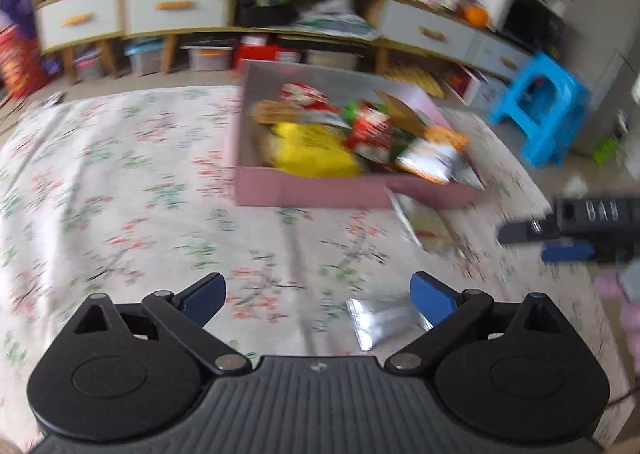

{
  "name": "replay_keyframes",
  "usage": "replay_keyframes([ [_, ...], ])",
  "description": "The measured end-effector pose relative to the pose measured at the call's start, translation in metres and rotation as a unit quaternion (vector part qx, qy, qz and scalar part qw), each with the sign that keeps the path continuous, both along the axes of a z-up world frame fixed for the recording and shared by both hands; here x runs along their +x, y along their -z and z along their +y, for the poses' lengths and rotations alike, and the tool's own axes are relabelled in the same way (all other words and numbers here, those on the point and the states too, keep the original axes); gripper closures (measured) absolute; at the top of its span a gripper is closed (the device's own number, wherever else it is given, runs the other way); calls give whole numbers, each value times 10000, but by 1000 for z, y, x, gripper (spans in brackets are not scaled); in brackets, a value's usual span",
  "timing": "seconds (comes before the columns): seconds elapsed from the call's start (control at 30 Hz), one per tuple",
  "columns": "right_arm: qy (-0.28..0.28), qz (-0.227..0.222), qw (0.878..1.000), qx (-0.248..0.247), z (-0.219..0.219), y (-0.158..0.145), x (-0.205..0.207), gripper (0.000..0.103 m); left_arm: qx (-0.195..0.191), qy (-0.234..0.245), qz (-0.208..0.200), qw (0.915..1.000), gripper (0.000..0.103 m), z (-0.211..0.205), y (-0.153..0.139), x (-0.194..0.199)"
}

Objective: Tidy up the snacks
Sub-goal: 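Grasp the silver wrapper with the left tool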

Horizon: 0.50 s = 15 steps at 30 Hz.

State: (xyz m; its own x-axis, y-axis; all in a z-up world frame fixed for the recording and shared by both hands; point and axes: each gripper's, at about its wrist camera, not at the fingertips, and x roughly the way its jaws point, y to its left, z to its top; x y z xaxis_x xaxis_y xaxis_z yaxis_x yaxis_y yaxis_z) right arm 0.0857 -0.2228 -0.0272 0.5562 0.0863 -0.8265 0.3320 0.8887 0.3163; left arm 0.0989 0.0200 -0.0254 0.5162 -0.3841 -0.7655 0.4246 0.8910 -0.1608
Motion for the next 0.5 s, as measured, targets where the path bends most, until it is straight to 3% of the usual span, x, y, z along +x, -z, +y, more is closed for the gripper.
replay_keyframes([
  [0.23, 38, 96, 9999, 16, -2, 7, 3, 12, 465, 1015, -25, 9937, 10, -38, 30, -3],
  [0.5, -114, 152, 9998, 28, 0, 11, 11, 12, 987, 1417, -141, 9849, 11, -59, 45, -10],
])
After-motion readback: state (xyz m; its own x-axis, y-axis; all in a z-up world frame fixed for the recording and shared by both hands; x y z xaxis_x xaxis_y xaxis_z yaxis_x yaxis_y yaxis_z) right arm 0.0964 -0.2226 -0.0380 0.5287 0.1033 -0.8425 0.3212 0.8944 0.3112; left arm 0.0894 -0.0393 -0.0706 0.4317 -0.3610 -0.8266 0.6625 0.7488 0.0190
